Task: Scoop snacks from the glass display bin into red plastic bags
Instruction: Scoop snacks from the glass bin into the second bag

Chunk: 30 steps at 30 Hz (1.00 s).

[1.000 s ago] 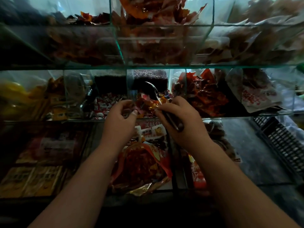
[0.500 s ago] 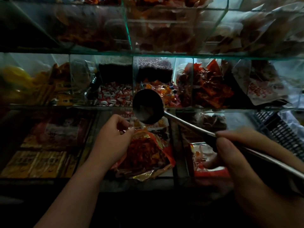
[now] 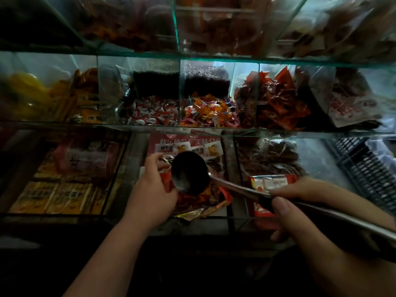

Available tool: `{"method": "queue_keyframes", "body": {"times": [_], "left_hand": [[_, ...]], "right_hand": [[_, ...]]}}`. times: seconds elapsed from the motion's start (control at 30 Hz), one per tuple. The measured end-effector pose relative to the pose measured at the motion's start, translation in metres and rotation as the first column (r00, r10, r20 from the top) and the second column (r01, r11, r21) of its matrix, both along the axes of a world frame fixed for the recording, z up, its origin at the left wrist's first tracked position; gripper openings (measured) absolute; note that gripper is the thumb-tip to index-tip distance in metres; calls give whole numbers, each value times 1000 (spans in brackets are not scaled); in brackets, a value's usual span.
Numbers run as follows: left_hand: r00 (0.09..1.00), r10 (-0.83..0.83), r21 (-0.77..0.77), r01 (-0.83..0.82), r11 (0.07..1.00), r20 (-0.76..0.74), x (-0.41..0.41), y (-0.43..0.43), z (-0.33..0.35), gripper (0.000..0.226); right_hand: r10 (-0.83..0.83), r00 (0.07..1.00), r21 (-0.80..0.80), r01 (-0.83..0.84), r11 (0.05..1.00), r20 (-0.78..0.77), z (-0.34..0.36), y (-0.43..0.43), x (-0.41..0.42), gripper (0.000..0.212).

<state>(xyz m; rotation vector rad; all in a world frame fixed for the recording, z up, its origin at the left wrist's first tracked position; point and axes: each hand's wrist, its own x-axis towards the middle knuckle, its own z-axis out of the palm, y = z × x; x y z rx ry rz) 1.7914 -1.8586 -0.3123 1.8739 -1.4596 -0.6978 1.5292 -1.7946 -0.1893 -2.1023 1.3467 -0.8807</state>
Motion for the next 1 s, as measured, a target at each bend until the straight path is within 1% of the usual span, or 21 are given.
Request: {"method": "queue_keyframes", "body": {"times": [0.03,0.07,0.1,0.13,0.17,0.23,0.27,0.33,0.4,0.47,0.53,0.57,0.7,0.77,0.87,0.93,0.97,1.0], "left_hand": [[1000,20,33,-21,999,23,0,0,-1,65],[998,53,39,-54,998,37,1,-1,-2,57],[994,87,21,-89,996,59,1,-2,-2,40],[989,120,4,-121,993,84,1,-4,-2,20],[985,141,-9,-141,990,104,0,-5,0,15],[982,143,-11,-142,990,122,-2,-6,0,30],[983,137,-11,-136,991,121,-3,-5,-1,31],[984,111,-13,-110,994,139,-8,-3,0,28],[984,79,-8,-78,997,162,-12,0,-1,26],[986,62,-6,-62,998,155,-16,1,-2,26],[990,68,-13,-67,998,126,-19,1,-2,25],[991,69,-18,-67,998,119,-21,0,-1,24],[994,70,-25,-68,997,88,-23,-2,3,28],[993,87,-23,-86,996,73,-19,-1,2,31],[991,119,-26,-117,993,67,-14,2,1,32],[991,125,-34,-123,992,49,-17,2,-1,33],[991,122,-35,-121,992,47,-19,2,-2,34],[992,118,-33,-116,993,52,-21,1,-2,33]], "right_hand": [[-64,997,-21,64,998,-41,-10,-5,-1,25],[-27,988,-55,19,998,-150,-8,-9,-1,21],[-26,986,-71,14,997,-167,-10,-12,4,13],[-17,980,-109,-5,994,-200,-14,-13,10,12],[24,981,-88,-42,995,-195,-20,-11,16,13],[75,965,-53,-92,994,-250,-42,-16,28,16],[63,948,-43,-81,996,-312,-55,-21,32,16],[-1,939,-3,0,1000,-343,-84,-37,33,19],[-40,949,22,49,999,-312,-106,-45,34,23],[-62,966,-18,59,998,-249,-126,-49,38,17],[-82,985,-52,75,996,-152,-139,-50,46,10],[-101,991,-43,98,994,-92,-143,-52,50,9],[-185,981,-30,187,982,60,-145,-63,48,4],[-229,961,12,230,973,156,-138,-65,43,9],[-294,933,65,287,956,209,-137,-67,40,16],[-377,894,172,343,923,244,-143,-72,40,16],[-403,884,194,363,911,238,-146,-73,40,16],[-383,899,161,354,921,213,-147,-73,43,15]]}}
